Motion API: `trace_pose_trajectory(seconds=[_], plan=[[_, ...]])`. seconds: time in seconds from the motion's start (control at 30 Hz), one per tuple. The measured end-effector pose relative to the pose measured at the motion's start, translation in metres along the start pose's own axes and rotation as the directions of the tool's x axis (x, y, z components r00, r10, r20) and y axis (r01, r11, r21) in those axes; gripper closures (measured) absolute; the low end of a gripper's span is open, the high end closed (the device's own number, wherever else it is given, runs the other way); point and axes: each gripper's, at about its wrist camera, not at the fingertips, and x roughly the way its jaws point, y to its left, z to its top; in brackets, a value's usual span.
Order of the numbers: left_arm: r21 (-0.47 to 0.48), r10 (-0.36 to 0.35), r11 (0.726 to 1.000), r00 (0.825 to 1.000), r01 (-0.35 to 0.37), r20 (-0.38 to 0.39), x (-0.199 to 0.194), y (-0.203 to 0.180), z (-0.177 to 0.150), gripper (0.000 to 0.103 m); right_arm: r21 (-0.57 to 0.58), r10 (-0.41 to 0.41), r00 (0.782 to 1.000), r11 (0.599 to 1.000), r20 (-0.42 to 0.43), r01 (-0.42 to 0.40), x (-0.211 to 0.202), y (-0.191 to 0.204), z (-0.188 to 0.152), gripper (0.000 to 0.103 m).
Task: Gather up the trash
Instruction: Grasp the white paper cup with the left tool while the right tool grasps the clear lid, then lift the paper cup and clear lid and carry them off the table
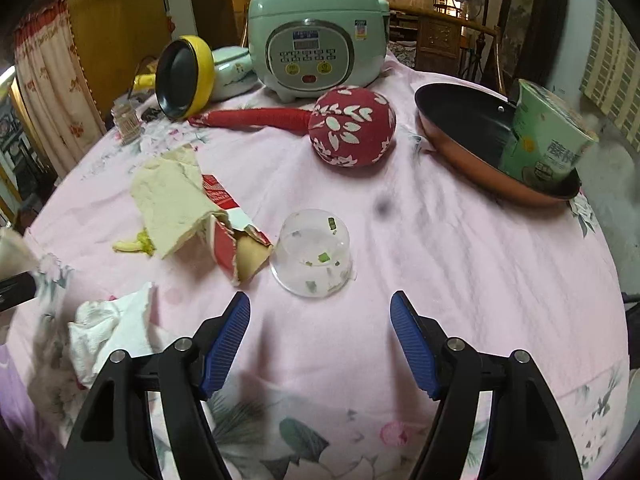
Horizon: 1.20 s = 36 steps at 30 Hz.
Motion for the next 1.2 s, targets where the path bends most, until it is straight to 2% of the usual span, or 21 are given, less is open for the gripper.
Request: trace_pose_trajectory(seconds=[0.1, 0.33, 0.37, 0.43, 0.57, 0.8, 0.97, 1.2], plan=[[-0.006, -0.03, 1.0, 1.0, 0.03, -0.008, 0.003, -0.001, -0.001, 0.025, -0.029, -0.022, 1.0, 0.999, -0.017, 0.021, 0.015, 0.005, 0.005, 0.031], [0.003, -0.039, 0.999, 0.999, 0.039, 0.004, 0.007, -0.003, 0.0, 0.025, -0.038, -0.036, 0.999, 0.999, -0.008, 0.035, 0.038, 0.012, 0.025, 0.031], [0.005, -0.04, 0.999, 0.999, 0.04, 0.002, 0.008, -0.003, -0.001, 0.025, -0.033, -0.037, 0.999, 0.999, -0.01, 0.036, 0.041, 0.013, 0.027, 0.034], [0.01, -0.038, 0.999, 0.999, 0.038, 0.002, 0.007, -0.002, -0.002, 0.025, -0.022, -0.027, 0.999, 0.999, -0.022, 0.027, 0.046, 0.012, 0.029, 0.048], [-0.006, -0.032, 0.999, 0.999, 0.032, 0.002, 0.004, 0.007, -0.004, 0.025, 0.02, -0.025, 0.999, 0.999, -0.021, 0.026, 0.044, 0.009, 0.026, 0.048], [-0.012, -0.009, 1.0, 1.0, 0.01, 0.03, -0.017, 0.018, -0.014, 0.025, 0.105, -0.006, 1.0, 0.994, 0.001, 0.006, 0.007, -0.006, 0.005, 0.048], [-0.001, 0.004, 1.0, 0.999, -0.004, 0.041, -0.033, 0.017, -0.028, 0.025, 0.096, 0.025, 0.999, 0.995, 0.045, -0.029, -0.036, 0.003, -0.017, 0.048], [0.021, 0.01, 1.0, 0.998, -0.011, 0.059, -0.057, 0.01, -0.058, 0.025, 0.025, 0.069, 0.994, 0.997, 0.085, -0.072, -0.086, 0.04, -0.049, 0.048]])
